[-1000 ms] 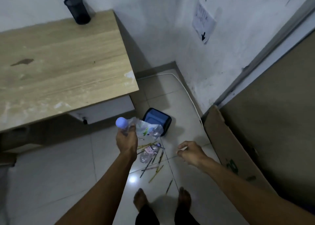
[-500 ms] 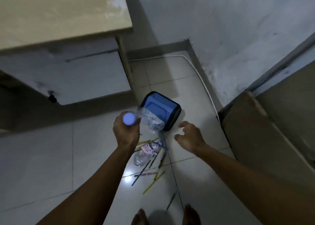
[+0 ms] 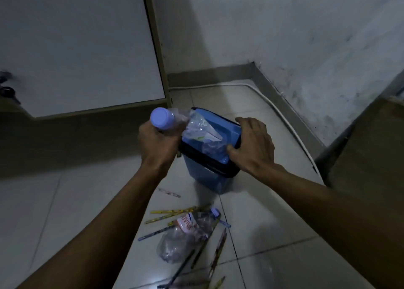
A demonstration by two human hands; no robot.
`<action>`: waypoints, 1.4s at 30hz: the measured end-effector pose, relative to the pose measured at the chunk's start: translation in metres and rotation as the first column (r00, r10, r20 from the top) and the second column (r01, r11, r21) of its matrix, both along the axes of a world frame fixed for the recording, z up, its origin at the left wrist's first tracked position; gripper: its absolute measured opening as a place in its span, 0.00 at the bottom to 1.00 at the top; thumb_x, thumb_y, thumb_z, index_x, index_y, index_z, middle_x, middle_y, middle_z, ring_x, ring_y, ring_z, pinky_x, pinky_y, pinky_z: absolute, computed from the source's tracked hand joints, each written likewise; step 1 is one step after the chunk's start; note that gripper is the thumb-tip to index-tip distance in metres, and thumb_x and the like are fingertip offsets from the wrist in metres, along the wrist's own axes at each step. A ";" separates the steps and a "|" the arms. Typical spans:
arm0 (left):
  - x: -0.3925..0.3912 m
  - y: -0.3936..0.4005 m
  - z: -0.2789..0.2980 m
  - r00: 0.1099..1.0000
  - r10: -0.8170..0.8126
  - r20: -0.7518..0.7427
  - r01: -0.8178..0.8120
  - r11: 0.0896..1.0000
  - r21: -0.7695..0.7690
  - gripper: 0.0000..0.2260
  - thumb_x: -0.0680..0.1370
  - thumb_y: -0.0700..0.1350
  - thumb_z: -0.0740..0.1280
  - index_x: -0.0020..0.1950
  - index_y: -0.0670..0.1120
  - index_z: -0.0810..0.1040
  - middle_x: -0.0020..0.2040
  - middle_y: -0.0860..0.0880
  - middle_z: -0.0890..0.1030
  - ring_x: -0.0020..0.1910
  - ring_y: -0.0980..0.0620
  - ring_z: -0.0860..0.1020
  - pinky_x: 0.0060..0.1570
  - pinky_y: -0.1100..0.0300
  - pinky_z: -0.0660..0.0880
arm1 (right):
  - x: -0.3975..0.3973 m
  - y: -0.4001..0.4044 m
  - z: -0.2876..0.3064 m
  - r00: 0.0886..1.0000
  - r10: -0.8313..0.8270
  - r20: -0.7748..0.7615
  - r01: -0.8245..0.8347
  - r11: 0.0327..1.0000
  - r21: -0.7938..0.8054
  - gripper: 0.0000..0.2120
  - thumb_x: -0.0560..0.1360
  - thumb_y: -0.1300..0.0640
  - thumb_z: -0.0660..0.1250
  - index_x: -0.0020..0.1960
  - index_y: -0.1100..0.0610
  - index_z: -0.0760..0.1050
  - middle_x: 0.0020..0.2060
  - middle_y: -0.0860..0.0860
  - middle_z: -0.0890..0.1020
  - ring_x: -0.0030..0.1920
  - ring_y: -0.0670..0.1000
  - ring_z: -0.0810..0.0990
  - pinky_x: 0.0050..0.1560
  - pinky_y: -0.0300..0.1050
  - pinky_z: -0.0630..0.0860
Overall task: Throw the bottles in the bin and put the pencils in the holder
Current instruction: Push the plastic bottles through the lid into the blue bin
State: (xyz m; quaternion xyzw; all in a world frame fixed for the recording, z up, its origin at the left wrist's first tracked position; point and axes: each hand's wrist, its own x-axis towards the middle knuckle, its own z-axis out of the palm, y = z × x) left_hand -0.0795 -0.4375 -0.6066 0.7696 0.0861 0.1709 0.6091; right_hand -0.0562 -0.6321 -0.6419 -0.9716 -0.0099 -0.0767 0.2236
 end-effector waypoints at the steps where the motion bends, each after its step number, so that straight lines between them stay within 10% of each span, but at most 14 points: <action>1: 0.003 0.000 -0.005 1.000 -0.005 0.026 0.005 1.000 -0.006 0.04 0.71 0.49 0.73 0.44 0.53 0.80 0.45 0.43 0.85 0.44 0.44 0.83 0.44 0.45 0.83 | 0.003 -0.001 -0.006 1.000 -0.008 0.011 0.008 1.000 -0.001 0.33 0.68 0.49 0.71 0.71 0.55 0.66 0.66 0.54 0.73 0.68 0.57 0.68 0.63 0.53 0.70; 13: 0.028 -0.012 -0.053 0.999 -0.006 0.051 0.000 0.994 0.108 0.14 0.64 0.61 0.72 0.38 0.51 0.80 0.39 0.44 0.85 0.41 0.45 0.84 0.41 0.45 0.82 | 0.006 0.008 -0.040 0.965 -0.160 0.210 0.120 0.975 0.187 0.26 0.71 0.59 0.73 0.66 0.52 0.70 0.68 0.50 0.66 0.63 0.56 0.72 0.51 0.53 0.77; 18: 0.037 -0.028 -0.079 0.999 -0.019 0.038 0.004 0.932 0.363 0.10 0.73 0.49 0.73 0.48 0.44 0.80 0.41 0.49 0.82 0.37 0.57 0.80 0.34 0.72 0.76 | 0.006 0.009 -0.054 0.954 -0.133 0.270 0.099 0.986 0.135 0.27 0.71 0.57 0.70 0.69 0.51 0.67 0.71 0.51 0.64 0.66 0.56 0.70 0.52 0.52 0.76; 28: 0.040 -0.053 -0.103 0.983 0.075 -0.169 0.066 0.710 0.702 0.09 0.74 0.54 0.67 0.48 0.49 0.76 0.51 0.46 0.82 0.59 0.42 0.75 0.61 0.46 0.65 | -0.002 -0.002 -0.051 0.964 -0.005 0.268 -0.044 0.984 0.174 0.26 0.79 0.55 0.61 0.76 0.53 0.62 0.77 0.53 0.58 0.74 0.54 0.63 0.67 0.52 0.71; 35: 0.053 -0.049 -0.087 0.912 -0.108 -0.397 0.352 0.705 0.616 0.29 0.61 0.72 0.66 0.48 0.51 0.75 0.46 0.50 0.80 0.48 0.47 0.77 0.59 0.46 0.67 | -0.003 -0.011 -0.046 0.983 0.055 0.173 -0.078 0.989 0.129 0.31 0.77 0.54 0.64 0.77 0.51 0.58 0.79 0.51 0.53 0.75 0.54 0.63 0.65 0.53 0.73; 42: 0.049 -0.034 -0.082 0.937 -0.142 -0.320 0.319 0.722 0.614 0.16 0.72 0.59 0.69 0.52 0.49 0.77 0.50 0.49 0.78 0.55 0.47 0.75 0.63 0.40 0.67 | -0.002 -0.013 -0.040 0.991 0.068 0.116 -0.080 0.992 0.099 0.33 0.77 0.51 0.65 0.78 0.51 0.56 0.79 0.50 0.52 0.75 0.55 0.62 0.67 0.56 0.72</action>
